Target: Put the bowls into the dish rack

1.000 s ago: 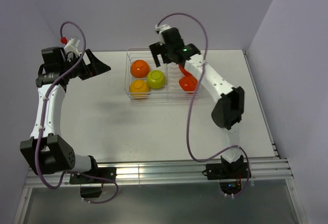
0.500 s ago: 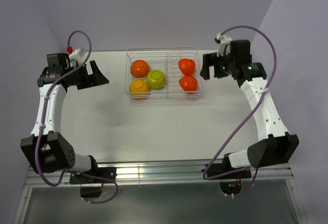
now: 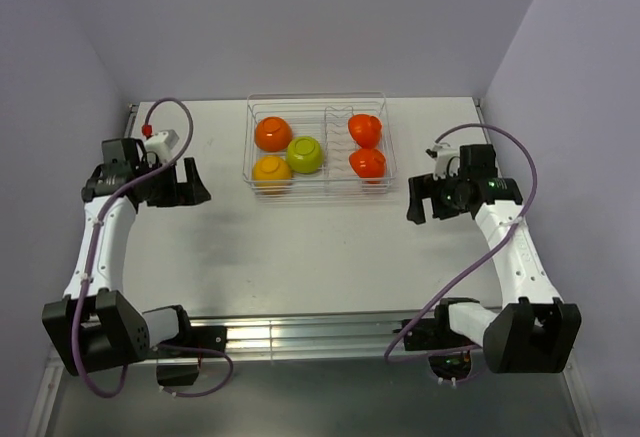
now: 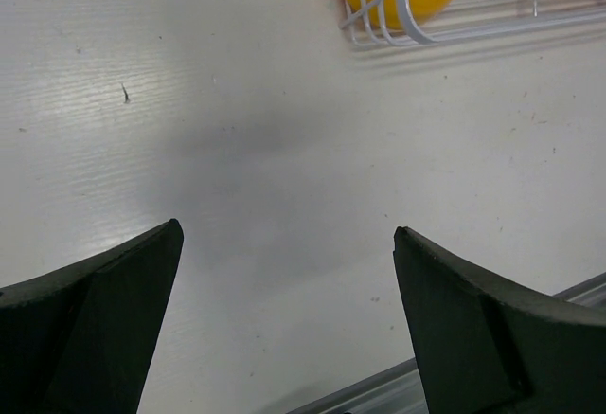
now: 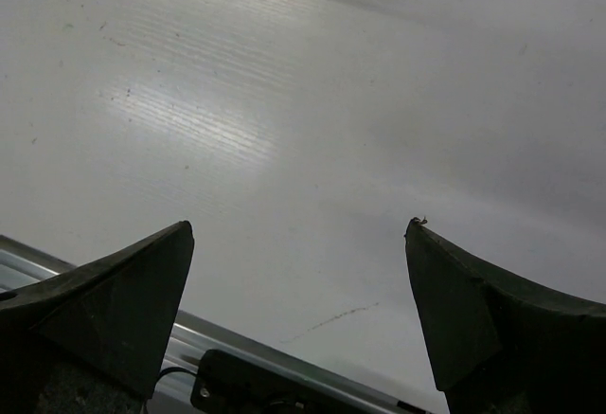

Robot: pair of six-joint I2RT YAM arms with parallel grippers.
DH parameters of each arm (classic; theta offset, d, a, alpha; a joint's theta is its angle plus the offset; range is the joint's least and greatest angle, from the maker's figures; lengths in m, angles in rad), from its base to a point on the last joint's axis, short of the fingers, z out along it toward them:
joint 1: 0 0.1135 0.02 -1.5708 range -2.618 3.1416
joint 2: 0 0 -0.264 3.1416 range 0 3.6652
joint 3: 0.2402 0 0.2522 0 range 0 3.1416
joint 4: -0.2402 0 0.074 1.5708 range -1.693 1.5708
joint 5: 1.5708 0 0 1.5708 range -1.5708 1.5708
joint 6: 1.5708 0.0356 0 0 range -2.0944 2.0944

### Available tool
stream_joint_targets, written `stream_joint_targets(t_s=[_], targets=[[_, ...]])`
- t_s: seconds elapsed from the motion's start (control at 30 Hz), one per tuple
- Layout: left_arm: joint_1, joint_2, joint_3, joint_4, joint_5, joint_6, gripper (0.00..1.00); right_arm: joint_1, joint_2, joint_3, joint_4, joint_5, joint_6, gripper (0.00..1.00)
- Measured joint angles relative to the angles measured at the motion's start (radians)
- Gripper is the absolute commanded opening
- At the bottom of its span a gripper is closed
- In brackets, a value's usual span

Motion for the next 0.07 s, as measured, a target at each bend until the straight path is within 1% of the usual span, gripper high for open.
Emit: stream_joint_targets(t_s=[0.07], targets=[[-0.003,-0.003,-0.005,0.004,-0.015,0.002,0.99,-0.002,-0.001,-0.001,0.001,-0.007,0.0,1.0]])
